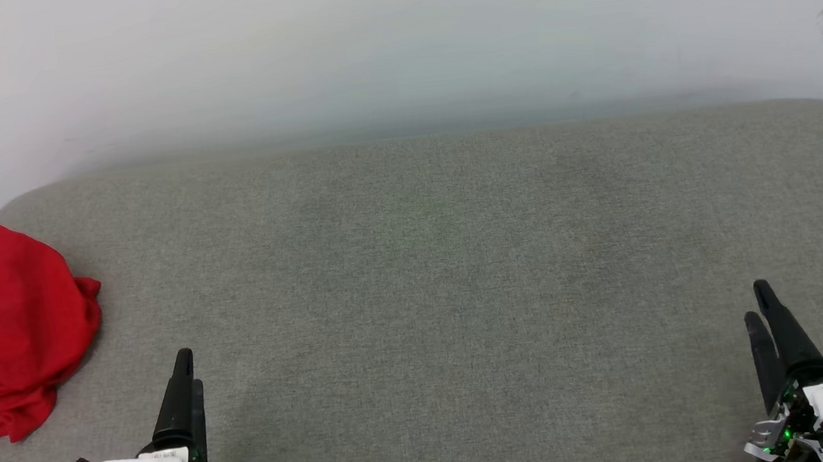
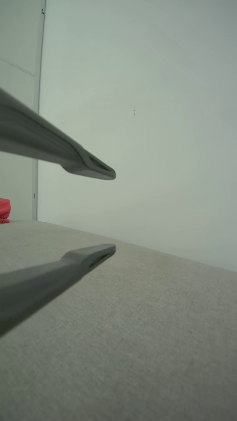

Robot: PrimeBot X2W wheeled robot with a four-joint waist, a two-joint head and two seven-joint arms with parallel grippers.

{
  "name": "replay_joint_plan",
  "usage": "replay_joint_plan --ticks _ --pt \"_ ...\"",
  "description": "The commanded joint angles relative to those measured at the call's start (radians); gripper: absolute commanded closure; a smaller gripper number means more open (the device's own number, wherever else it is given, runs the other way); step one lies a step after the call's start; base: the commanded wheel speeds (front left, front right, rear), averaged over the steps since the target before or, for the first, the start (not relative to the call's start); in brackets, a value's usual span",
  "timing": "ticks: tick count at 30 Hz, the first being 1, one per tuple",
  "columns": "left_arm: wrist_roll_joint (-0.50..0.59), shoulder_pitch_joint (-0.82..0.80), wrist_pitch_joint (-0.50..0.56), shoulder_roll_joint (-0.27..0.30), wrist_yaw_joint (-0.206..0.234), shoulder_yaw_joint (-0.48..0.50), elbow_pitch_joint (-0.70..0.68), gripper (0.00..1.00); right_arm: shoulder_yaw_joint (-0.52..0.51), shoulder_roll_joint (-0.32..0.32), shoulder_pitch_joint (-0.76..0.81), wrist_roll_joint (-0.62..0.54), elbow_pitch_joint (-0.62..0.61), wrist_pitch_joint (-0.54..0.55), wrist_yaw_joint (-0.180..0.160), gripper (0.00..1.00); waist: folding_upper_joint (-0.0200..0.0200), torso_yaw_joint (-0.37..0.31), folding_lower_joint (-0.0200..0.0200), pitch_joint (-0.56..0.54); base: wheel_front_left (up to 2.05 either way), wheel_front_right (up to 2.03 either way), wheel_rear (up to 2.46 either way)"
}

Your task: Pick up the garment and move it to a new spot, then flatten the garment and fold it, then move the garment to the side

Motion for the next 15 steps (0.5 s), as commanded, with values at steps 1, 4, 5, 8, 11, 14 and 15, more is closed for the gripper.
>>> replay_joint_plan --ticks 1,4,5,8,11,14,15 --pt "0.034 -0.018 -0.010 0.003 0.007 0.005 -0.029 0.00 -0.009 0.000 -0.009 -0.032 -0.027 -0.011 0.000 0.00 -0.0001 0.000 0.0000 0.000 0.00 0.00 0.00" --pt "0.104 -0.017 -0.024 0.003 0.030 -0.002 -0.054 0.00 -0.019 0.000 -0.008 -0.102 -0.049 -0.024 0.000 0.00 -0.0001 0.000 0.0000 0.002 0.00 0.00 0.00" --pt "0.125 -0.015 -0.028 0.003 0.039 -0.006 -0.061 0.00 -0.020 0.000 -0.006 -0.125 -0.056 -0.029 0.000 0.00 -0.0001 0.000 0.0000 0.002 0.00 0.00 0.00" --pt "0.191 -0.012 -0.041 0.003 0.064 -0.018 -0.085 0.00 -0.024 0.000 -0.002 -0.189 -0.078 -0.042 0.000 0.00 -0.0001 0.000 0.0000 0.003 0.00 0.00 0.00" --pt "0.264 -0.008 -0.054 0.003 0.084 -0.030 -0.107 0.00 -0.018 0.000 0.003 -0.274 -0.111 -0.055 0.000 0.00 -0.0001 0.001 0.0000 0.004 0.00 0.00 0.00" --pt "0.344 -0.003 -0.066 0.003 0.106 -0.043 -0.126 0.00 -0.018 0.000 0.009 -0.325 -0.132 -0.067 0.000 0.00 -0.0001 0.001 0.0000 0.005 0.00 0.00 0.00" --pt "0.368 -0.001 -0.071 0.003 0.113 -0.047 -0.131 0.00 -0.017 0.000 0.011 -0.340 -0.139 -0.071 0.000 0.00 -0.0001 0.001 0.0000 0.005 0.00 0.00 0.00"
